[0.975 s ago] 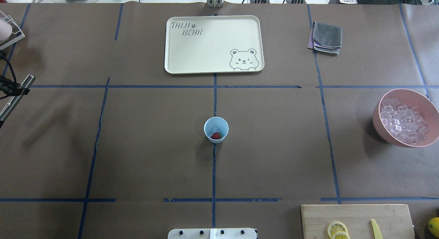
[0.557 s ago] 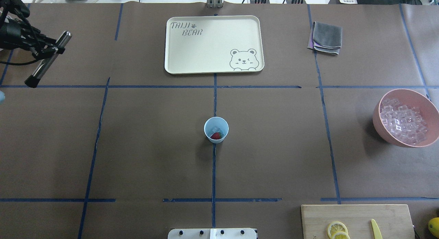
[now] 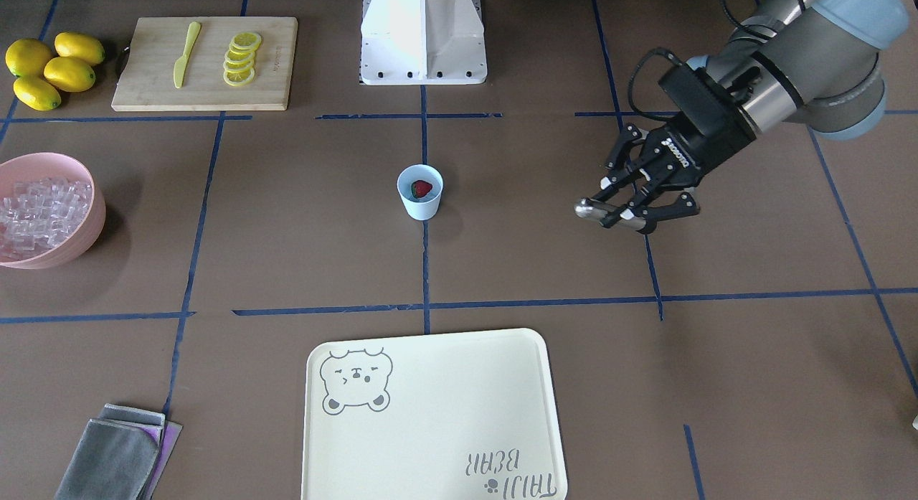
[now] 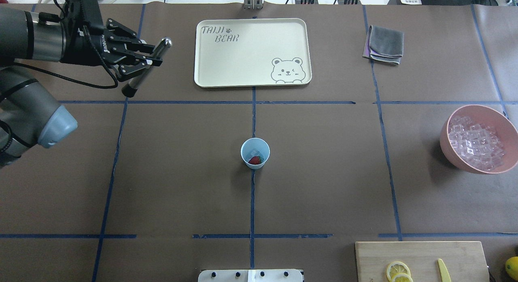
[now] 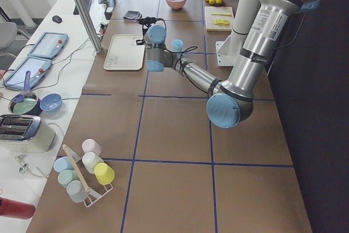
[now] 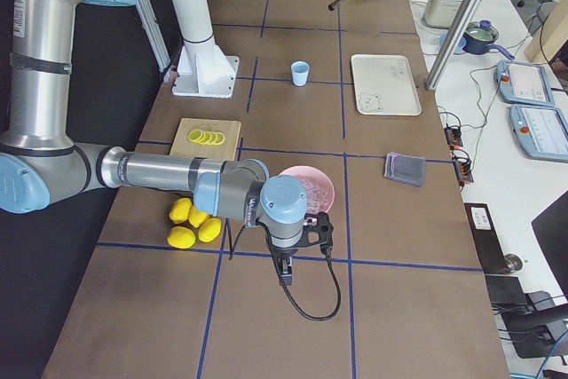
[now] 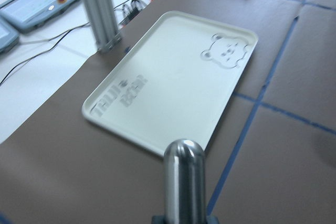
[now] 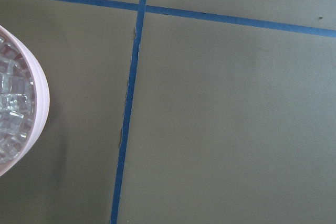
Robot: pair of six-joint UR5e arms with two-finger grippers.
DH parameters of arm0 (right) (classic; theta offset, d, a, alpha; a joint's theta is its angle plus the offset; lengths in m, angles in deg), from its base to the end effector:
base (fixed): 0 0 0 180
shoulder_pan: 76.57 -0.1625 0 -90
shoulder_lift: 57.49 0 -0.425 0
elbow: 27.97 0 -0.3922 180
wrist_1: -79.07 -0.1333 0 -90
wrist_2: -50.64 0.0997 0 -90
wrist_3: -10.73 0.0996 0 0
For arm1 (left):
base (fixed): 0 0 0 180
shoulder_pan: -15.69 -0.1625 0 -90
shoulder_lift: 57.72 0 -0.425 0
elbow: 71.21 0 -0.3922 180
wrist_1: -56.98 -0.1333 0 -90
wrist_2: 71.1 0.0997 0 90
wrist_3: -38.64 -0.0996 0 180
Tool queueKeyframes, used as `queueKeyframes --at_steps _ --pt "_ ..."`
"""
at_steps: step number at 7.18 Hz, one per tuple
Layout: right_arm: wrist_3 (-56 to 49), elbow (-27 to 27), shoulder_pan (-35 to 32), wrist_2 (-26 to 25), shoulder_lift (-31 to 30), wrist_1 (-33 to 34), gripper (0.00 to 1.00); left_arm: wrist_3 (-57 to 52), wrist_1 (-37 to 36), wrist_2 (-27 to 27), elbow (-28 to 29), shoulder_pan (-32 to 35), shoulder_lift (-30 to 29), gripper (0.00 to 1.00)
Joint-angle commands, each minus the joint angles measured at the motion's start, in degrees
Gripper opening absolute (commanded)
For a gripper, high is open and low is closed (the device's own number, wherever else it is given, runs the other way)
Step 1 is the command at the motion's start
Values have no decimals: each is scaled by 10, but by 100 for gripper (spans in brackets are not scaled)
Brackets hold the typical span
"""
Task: Mash ice and strawberries in cup
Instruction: 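Swing the left gripper holding the steel muddler over the blue cup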
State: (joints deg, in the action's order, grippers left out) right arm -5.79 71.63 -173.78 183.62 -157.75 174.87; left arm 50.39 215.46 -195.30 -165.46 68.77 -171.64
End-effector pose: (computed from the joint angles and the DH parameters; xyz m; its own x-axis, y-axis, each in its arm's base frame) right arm 0.1160 -0.3959 0.6688 0.7221 -0.1193 0.6814 0.0841 0.9928 0.0848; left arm 0.2916 -0.5168 0.2573 0.3049 0.9423 -0.1385 0.1345 0.1014 0.9857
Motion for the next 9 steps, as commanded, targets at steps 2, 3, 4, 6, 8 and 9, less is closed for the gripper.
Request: queueKeyframes --at_steps 2,3,4,6,8,9 --pt "-1 -1 0 0 1 0 100 -1 193 179 9 -146 -45 1" --pt "-1 0 0 0 1 0 100 -1 271 219 45 -180 -64 0" --pt "-1 0 0 0 1 0 100 -2 351 242 103 -211 -87 0" --pt "-1 0 0 0 1 0 100 -4 460 259 169 -255 -99 0" --pt "-1 0 0 0 1 0 100 -4 471 293 183 -279 -102 0" --pt "-1 0 0 0 1 0 100 -4 487 319 203 -292 -106 0"
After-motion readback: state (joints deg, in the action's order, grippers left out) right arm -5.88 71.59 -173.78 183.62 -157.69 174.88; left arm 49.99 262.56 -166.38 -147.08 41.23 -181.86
